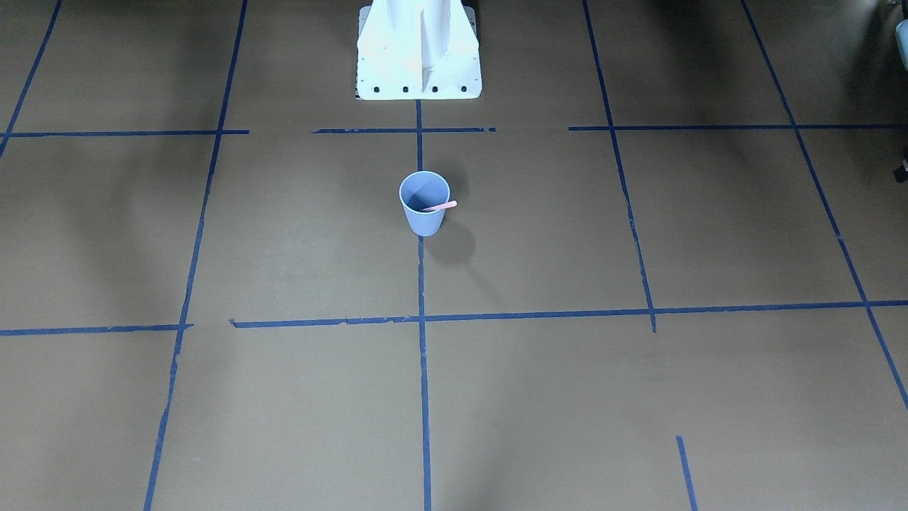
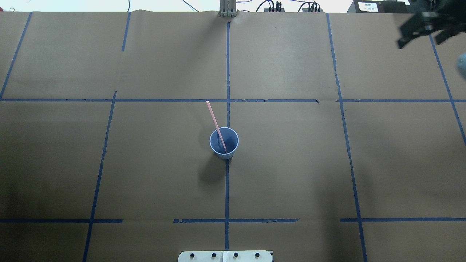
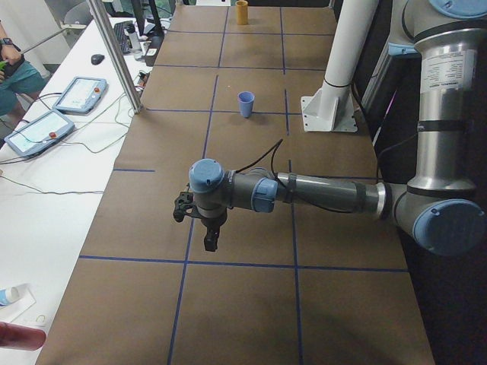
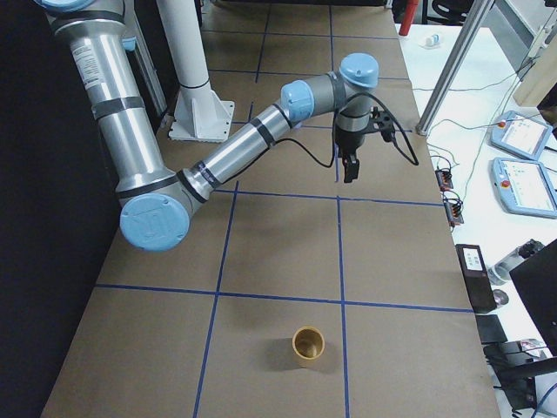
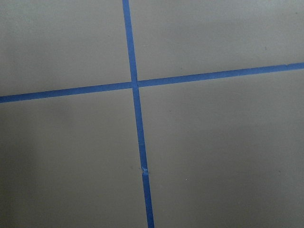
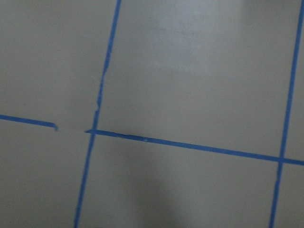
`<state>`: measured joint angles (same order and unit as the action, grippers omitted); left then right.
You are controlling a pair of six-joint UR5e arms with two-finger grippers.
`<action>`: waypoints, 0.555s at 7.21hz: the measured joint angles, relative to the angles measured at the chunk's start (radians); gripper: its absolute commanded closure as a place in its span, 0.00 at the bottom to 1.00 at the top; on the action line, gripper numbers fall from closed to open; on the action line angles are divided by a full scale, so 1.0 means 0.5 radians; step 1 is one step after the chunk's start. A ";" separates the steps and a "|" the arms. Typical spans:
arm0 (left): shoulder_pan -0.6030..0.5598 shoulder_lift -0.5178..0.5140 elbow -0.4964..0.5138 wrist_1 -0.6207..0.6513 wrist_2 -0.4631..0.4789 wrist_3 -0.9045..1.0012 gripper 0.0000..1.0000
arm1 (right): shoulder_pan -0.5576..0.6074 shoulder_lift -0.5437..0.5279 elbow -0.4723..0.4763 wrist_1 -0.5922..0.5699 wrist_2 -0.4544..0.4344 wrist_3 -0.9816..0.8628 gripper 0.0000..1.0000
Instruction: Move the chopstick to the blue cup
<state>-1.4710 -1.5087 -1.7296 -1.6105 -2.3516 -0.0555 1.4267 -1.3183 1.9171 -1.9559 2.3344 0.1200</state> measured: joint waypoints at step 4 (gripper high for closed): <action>-0.025 0.036 -0.052 0.003 0.000 -0.005 0.00 | 0.284 -0.407 -0.428 0.318 0.036 -0.285 0.00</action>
<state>-1.4837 -1.4906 -1.7555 -1.6088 -2.3515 -0.0581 1.5686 -1.5218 1.7032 -1.7970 2.3522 -0.0228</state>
